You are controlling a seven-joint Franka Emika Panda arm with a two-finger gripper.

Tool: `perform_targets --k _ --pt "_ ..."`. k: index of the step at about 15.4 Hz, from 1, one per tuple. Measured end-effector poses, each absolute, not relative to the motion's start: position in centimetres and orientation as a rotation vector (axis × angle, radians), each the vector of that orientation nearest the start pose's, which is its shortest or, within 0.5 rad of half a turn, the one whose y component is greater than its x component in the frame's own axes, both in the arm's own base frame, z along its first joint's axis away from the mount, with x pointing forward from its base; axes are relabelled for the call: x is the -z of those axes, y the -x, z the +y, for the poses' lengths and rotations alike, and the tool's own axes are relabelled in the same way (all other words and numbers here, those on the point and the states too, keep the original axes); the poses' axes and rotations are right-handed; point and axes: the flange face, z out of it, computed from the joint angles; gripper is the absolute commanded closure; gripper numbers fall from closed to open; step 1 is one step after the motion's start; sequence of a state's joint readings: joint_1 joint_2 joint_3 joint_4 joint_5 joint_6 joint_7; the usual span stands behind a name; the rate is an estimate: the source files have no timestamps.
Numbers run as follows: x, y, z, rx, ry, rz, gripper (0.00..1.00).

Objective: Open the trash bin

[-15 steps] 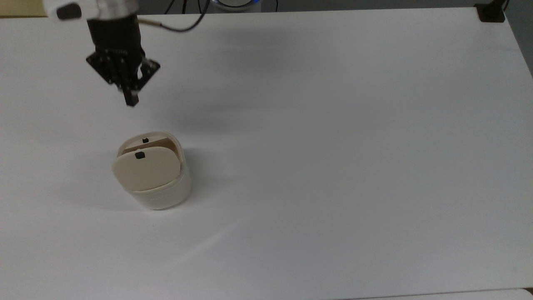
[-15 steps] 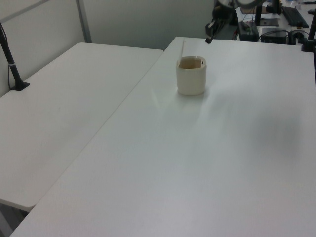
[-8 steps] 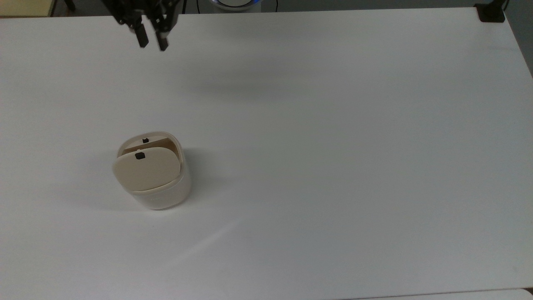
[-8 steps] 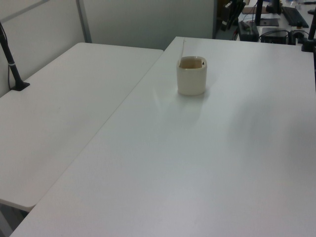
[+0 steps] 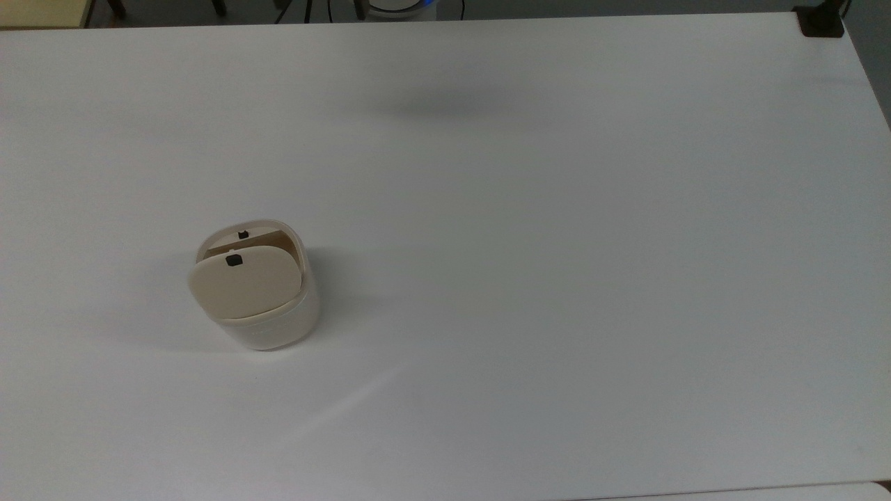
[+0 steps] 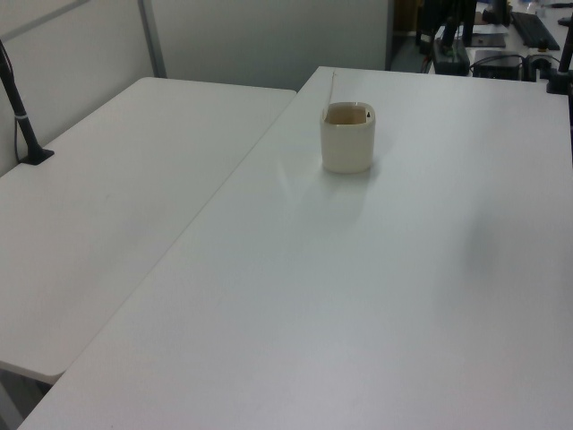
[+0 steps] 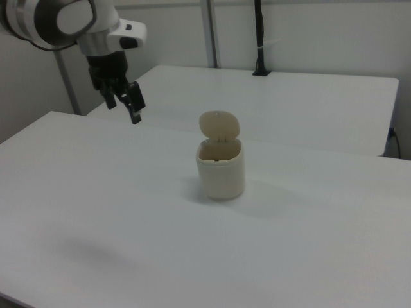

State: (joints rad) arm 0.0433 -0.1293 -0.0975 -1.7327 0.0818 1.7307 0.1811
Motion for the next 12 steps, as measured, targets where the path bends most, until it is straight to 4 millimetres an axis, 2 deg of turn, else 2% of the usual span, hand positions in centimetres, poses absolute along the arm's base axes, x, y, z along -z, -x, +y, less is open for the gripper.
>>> perform_targets --k 7,12 --pt "-62.5 -53.2 -0.2 0.147 3.103 0.249 0.0" --pt "-62.6 -54.2 -0.2 0.156 3.11 0.23 0.0"
